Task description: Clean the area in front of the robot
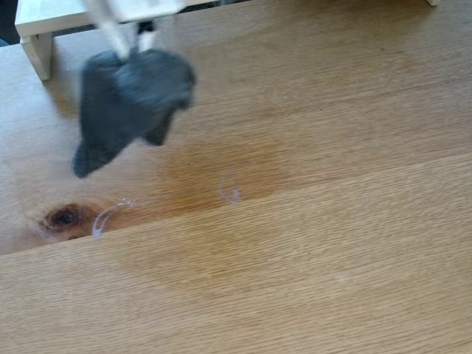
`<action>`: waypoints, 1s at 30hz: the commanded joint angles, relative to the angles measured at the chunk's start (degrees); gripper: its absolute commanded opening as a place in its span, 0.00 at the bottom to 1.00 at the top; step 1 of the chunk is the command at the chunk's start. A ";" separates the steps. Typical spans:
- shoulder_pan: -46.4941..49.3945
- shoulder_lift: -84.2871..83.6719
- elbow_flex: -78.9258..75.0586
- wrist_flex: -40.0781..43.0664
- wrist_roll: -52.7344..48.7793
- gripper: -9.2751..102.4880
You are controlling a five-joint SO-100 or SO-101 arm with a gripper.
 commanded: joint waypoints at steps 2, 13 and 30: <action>-16.88 -0.88 -2.46 -9.76 2.11 0.08; -16.70 -43.33 -2.64 -62.14 0.97 0.08; 12.13 -73.92 -42.54 -53.35 2.37 0.08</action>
